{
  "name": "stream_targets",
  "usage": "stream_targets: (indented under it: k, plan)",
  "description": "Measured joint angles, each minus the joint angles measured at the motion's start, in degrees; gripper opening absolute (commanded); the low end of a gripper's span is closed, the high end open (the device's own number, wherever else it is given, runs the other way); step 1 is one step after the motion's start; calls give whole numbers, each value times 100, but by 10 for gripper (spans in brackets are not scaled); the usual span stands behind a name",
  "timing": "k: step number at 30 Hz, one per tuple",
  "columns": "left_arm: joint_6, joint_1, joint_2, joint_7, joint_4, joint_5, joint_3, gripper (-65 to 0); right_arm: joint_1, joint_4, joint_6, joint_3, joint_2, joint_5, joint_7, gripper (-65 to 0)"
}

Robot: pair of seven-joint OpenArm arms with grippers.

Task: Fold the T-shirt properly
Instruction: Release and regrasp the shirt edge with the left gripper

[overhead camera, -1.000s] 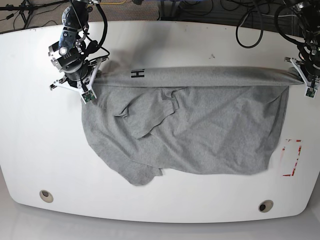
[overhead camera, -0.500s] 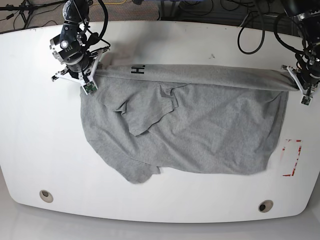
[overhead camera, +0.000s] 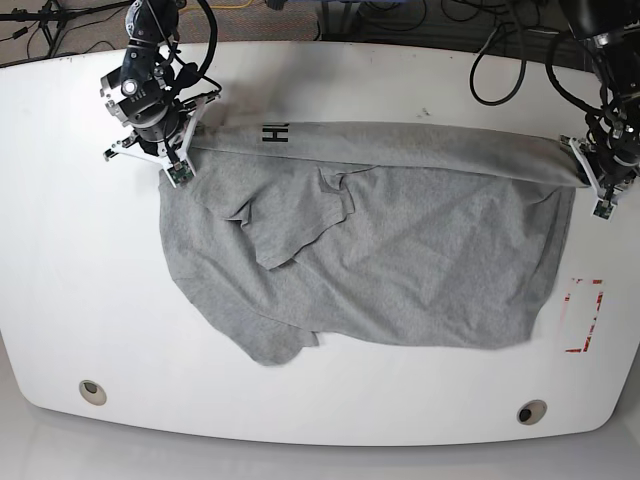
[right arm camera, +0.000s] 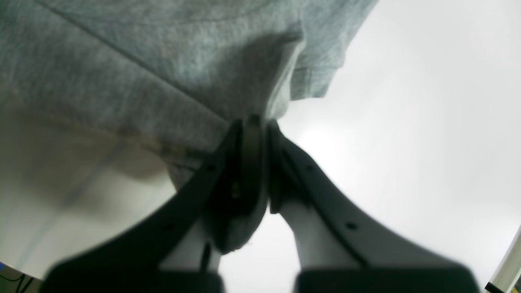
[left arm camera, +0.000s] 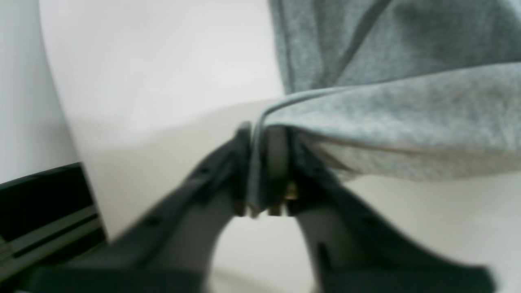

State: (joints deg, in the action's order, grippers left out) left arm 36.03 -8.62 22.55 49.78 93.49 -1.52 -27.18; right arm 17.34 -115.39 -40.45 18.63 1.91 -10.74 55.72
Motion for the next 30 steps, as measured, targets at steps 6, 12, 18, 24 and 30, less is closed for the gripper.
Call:
stream_targets:
  k: [6,12,18,24,30]
  plan:
    - [0,264,315,-26,-350,-74,422,-243,2,7,-2,-11,15,-7,2,-642]
    - [7,599,557,4,-557,-66,575,-82,2,7,-2,-20,13,-2,0,-642]
    - [15,1108,710,-7,-553,-111,570,-76,2,7,-4,-24,13,-7,2,-642]
    - [297,1305,737,-15,-326,-114,210,-76,0,7,-2,-26,15,-4,2,-642]
    - [431,1029,673,-13,114,-114,-291,-76,-28,7,-4,-26,15,-15,4,-642]
